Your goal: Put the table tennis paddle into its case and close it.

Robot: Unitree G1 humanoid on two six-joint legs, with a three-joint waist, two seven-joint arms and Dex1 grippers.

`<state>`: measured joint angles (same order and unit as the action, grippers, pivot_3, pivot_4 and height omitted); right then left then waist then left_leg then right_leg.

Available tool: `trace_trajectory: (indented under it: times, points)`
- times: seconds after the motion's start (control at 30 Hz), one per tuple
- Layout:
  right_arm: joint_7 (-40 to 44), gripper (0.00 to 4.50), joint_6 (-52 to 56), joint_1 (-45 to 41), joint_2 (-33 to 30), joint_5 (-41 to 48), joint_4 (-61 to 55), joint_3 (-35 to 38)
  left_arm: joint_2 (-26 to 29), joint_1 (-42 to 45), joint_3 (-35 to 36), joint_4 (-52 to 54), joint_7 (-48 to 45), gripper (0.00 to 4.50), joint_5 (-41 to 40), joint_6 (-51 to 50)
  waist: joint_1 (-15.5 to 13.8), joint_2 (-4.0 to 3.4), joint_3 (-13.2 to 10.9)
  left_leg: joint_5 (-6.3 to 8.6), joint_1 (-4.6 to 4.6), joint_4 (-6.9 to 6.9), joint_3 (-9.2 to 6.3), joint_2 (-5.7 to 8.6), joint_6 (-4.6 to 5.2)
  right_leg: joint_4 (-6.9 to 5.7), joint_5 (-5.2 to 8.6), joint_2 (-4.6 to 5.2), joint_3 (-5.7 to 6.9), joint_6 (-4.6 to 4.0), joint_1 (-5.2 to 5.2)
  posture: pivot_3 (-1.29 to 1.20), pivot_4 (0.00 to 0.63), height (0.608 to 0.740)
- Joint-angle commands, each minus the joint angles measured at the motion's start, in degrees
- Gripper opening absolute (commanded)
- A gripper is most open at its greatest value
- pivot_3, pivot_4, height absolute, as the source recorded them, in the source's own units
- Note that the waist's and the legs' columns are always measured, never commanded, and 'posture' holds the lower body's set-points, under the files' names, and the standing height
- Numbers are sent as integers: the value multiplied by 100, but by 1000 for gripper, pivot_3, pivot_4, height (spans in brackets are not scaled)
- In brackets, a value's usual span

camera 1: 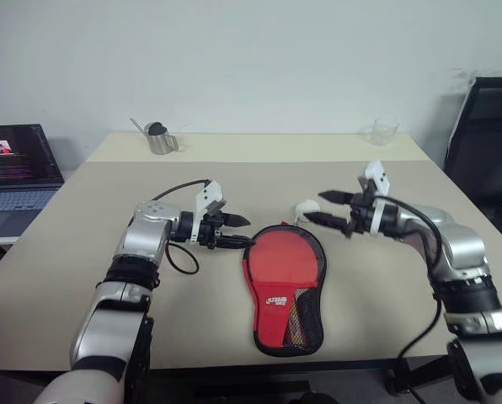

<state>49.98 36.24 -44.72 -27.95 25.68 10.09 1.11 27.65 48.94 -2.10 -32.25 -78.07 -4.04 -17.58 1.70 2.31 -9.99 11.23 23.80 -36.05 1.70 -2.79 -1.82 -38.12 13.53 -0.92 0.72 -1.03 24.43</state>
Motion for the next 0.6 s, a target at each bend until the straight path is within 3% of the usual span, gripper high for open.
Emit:
trace_trajectory:
  times: [0.03,0.13,0.3,0.5,0.6]
  points:
    - [-237,4442,-372,-284,126,-209,477,105,111,-279,238,1057,535,3313,-298,-480,0,-1,-1,0,1,1,0,-2,0,3,0,0,0,0,0,0,150,740]
    - [-518,4442,-578,-555,263,-484,1033,46,118,-652,234,1683,864,3313,-418,-812,3,-3,-2,0,2,2,3,0,0,4,0,0,-4,0,1,0,150,740]
    - [-1557,4442,-1001,-1409,689,-1158,2963,18,-241,-1315,12,2624,1674,3313,-441,-1217,15,-8,-4,0,-10,-1,13,-1,1,-6,-4,11,-17,3,0,0,150,740]
    - [-1764,4442,-1564,-2029,1102,-1538,4484,-6,-1089,-1475,-69,2763,3211,3313,-199,-1275,-5,-8,-4,-1,-3,0,9,-3,2,-2,-5,10,-12,2,0,0,150,740]
    - [-1929,4442,-1727,-2209,1212,-1661,4927,45,-1279,-1624,-240,2917,3529,3313,-187,-1290,-1,-8,-4,-1,1,1,14,0,2,4,-6,11,-18,4,0,0,150,740]
